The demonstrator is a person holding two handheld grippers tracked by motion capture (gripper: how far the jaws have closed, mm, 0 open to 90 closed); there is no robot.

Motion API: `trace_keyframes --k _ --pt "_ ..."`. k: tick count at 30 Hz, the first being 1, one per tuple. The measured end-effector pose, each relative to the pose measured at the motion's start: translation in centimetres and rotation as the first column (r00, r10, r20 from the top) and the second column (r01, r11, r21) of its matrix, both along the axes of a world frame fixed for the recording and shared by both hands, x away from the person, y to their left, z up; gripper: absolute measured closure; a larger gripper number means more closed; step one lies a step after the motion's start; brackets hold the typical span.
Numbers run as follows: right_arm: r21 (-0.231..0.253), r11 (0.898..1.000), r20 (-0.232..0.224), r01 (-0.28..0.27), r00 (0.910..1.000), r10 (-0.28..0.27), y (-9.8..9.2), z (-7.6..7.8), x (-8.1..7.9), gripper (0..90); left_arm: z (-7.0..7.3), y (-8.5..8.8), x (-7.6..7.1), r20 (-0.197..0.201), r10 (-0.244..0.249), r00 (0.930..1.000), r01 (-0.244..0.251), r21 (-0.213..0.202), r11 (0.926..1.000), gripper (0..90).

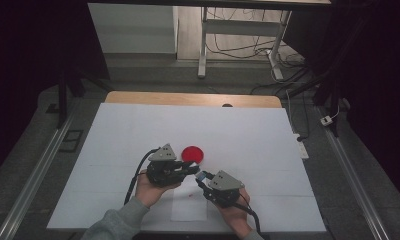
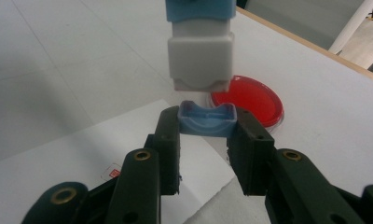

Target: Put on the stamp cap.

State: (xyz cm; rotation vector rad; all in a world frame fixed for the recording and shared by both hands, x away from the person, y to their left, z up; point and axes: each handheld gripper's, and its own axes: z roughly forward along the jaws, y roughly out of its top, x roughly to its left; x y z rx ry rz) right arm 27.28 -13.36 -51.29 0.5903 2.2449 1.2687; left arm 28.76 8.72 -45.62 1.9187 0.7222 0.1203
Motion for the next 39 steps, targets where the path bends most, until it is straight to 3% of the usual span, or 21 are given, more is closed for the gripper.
trace_keyframes --k 39 --pt "-0.001 1.000 0.020 0.020 0.9996 -0.020 0.33 -0.02 -0.20 65.1 -0.53 -0.57 -0.13 0.007 0.022 0.9997 -0.022 0.009 0.9997 75.8"
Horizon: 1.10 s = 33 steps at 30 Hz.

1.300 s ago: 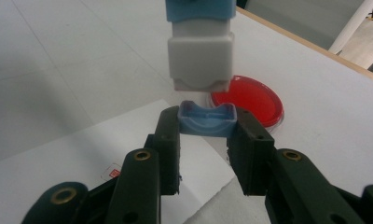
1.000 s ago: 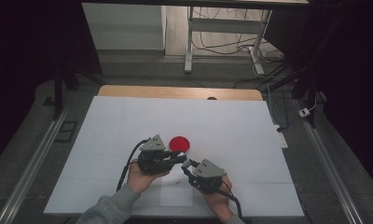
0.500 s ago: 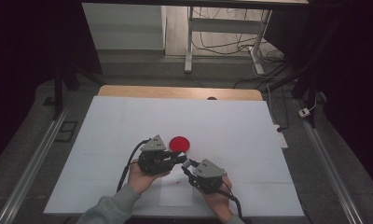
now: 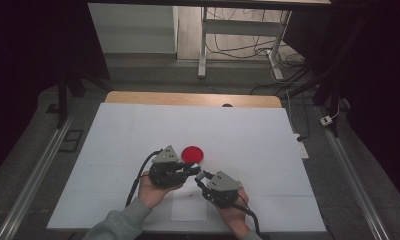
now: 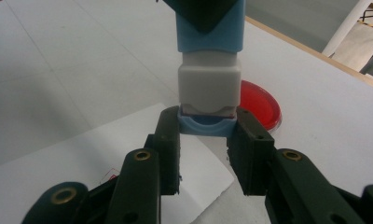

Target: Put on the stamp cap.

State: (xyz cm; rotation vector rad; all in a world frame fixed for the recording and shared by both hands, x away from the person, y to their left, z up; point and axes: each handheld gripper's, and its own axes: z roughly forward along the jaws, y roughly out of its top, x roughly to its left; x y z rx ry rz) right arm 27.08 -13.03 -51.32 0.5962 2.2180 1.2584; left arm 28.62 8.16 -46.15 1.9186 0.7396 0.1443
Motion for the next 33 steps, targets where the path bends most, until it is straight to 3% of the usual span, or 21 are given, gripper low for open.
trace_keyframes --k 9,18,33 --pt "-0.008 1.000 0.015 0.012 0.9998 -0.012 0.00 0.01 -0.10 65.1 -0.07 -0.12 -0.08 -0.001 0.008 1.0000 -0.008 -0.002 1.0000 75.8" --pt "-0.011 1.000 0.032 0.025 0.9992 -0.024 -0.03 -0.02 -0.16 65.2 -0.29 -0.13 -0.08 -0.018 0.027 0.9995 -0.028 -0.034 0.9990 75.9" --pt "-0.001 1.000 0.052 0.021 0.9984 -0.021 -0.14 -0.02 -0.33 65.3 -0.52 0.04 0.15 -0.046 0.014 0.9988 -0.017 -0.061 0.9980 76.0"
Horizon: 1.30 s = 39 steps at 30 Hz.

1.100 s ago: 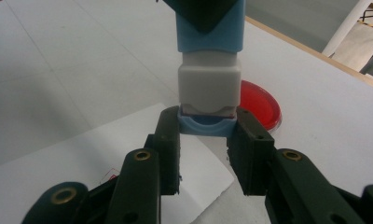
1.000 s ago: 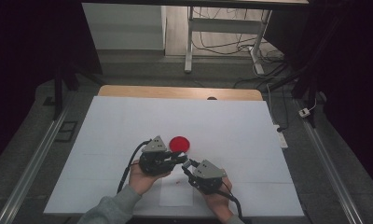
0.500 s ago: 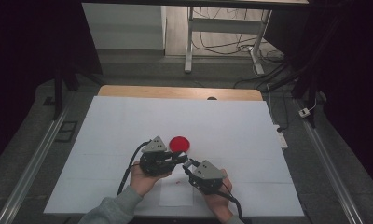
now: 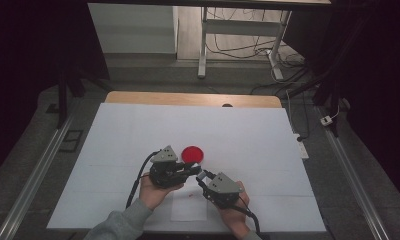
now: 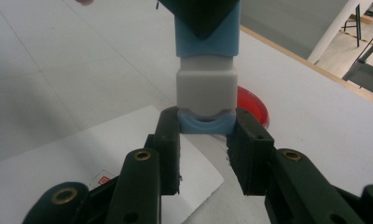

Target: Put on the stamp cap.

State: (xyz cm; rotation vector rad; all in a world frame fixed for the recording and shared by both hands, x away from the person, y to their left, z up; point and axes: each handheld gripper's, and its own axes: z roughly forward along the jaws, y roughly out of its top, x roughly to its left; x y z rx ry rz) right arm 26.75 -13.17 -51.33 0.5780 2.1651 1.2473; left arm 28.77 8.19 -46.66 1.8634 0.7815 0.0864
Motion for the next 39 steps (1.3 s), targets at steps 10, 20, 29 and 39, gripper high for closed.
trace_keyframes --k 10,20,29,39 --pt "-0.004 1.000 0.013 0.006 0.9999 -0.006 0.01 0.00 -0.12 65.5 -0.19 0.01 0.10 -0.006 -0.008 1.0000 0.008 -0.006 0.9999 76.1" --pt "-0.048 0.999 0.013 0.004 0.9999 -0.003 0.20 0.08 -0.19 65.6 -0.50 -0.33 0.08 -0.013 -0.020 0.9997 0.020 0.030 0.9993 76.2" --pt "-0.061 0.998 0.013 -0.003 0.9999 0.004 0.25 0.15 -0.23 65.4 -0.59 -0.38 0.04 -0.012 -0.020 0.9997 0.020 0.033 0.9993 76.1" --pt "-0.037 0.999 -0.029 -0.039 0.9988 0.038 -0.31 0.10 0.26 58.7 -0.18 -0.04 -0.06 0.005 -0.016 0.9999 0.016 0.015 0.9998 76.0"
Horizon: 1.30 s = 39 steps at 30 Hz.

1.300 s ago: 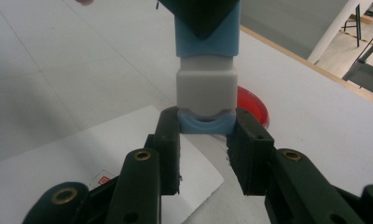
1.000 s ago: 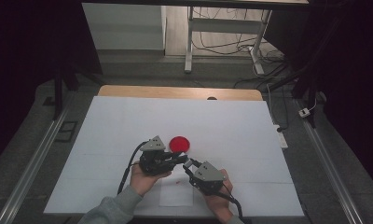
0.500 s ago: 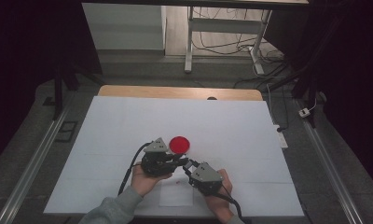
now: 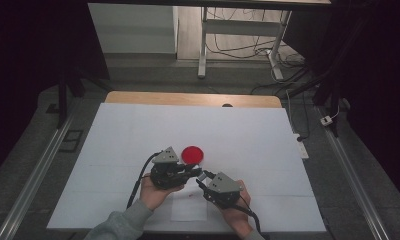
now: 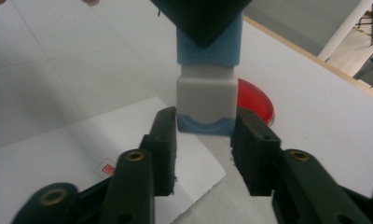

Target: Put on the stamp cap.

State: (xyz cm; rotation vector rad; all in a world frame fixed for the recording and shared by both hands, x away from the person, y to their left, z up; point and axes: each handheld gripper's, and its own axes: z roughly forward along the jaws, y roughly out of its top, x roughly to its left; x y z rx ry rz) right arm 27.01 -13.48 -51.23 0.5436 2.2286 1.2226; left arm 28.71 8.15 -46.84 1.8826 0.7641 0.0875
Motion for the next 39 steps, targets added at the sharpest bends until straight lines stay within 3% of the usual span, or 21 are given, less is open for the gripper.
trace_keyframes --k 8,16,24,32,39 --pt "0.052 0.999 -0.058 -0.009 0.9983 0.012 -1.2 0.2 0.5 55.2 0.5 0.9 0.2 0.006 0.006 1.0000 -0.005 -0.026 0.9997 76.0" --pt "0.046 0.999 -0.080 -0.002 0.9968 0.006 -2.4 0.1 0.7 51.9 0.7 1.8 0.3 0.008 0.004 1.0000 -0.004 -0.029 0.9996 76.0" --pt "0.057 0.996 -0.127 0.067 0.9901 -0.059 -6.8 0.3 0.8 48.9 1.0 2.9 0.1 0.018 -0.003 0.9998 0.004 -0.008 1.0000 75.9" --pt "0.060 0.989 -0.134 0.134 0.9830 -0.125 -11.2 0.7 0.5 48.1 1.2 4.5 -0.2 0.033 0.000 0.9995 -0.001 0.025 0.9997 75.9" --pt "0.064 0.984 -0.136 0.169 0.9778 -0.159 -13.2 0.8 0.4 48.0 1.2 6.0 -0.1 0.037 0.035 0.9987 -0.037 0.044 0.9983 75.9"
